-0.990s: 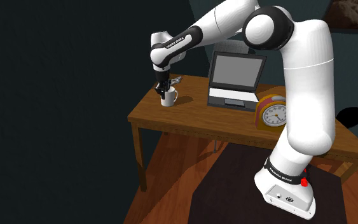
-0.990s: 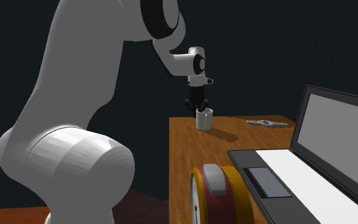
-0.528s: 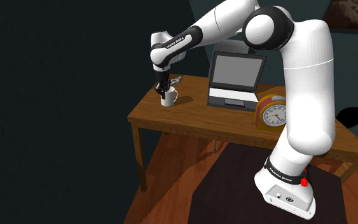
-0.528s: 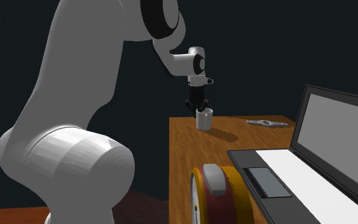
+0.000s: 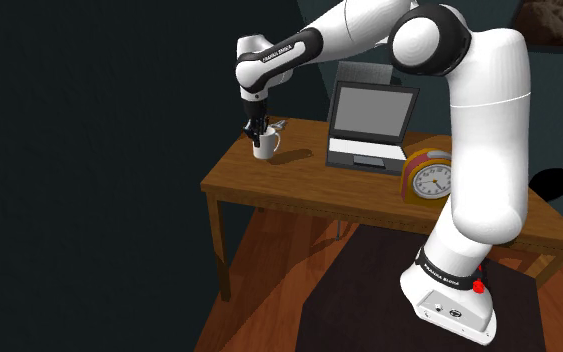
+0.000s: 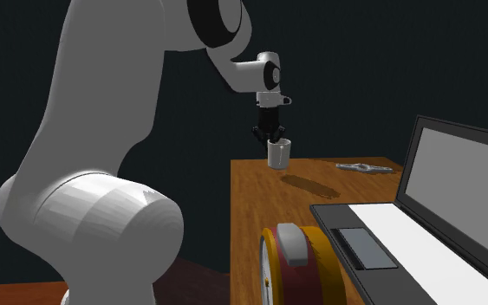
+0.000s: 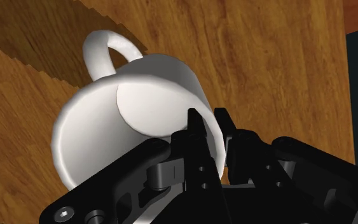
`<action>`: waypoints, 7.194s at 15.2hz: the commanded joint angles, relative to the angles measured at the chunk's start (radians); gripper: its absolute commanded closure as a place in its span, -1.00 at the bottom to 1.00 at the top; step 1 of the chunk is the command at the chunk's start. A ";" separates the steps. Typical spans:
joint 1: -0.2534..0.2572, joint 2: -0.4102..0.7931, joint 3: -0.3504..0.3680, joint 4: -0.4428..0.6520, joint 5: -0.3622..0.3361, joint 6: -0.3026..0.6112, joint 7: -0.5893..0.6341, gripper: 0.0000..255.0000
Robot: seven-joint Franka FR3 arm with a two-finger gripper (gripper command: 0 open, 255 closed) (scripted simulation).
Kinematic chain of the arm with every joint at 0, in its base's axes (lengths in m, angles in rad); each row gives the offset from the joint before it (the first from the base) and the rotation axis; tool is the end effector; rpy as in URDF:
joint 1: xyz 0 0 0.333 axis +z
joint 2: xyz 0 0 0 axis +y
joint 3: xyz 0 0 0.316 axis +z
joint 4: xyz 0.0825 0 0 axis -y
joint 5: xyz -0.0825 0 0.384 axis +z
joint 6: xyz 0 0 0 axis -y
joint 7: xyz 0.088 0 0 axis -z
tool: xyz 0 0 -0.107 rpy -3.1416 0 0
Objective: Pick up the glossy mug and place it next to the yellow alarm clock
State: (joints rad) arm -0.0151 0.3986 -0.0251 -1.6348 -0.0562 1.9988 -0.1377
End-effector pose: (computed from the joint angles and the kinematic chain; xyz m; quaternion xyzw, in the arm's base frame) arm 0.6628 -0.0283 0.3849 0.9975 0.0617 -0.0199 0.0286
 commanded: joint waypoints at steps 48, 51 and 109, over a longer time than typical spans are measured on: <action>-0.040 -0.304 -0.025 0.130 -0.002 -0.429 -0.091 1.00; -0.057 -0.418 -0.041 -0.012 -0.009 -0.399 -0.121 1.00; -0.454 -1.503 -0.669 -0.801 -0.622 -0.507 -0.892 1.00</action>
State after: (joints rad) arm -0.4678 -1.1012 -0.6884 -2.4218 -0.6722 1.4810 -1.0330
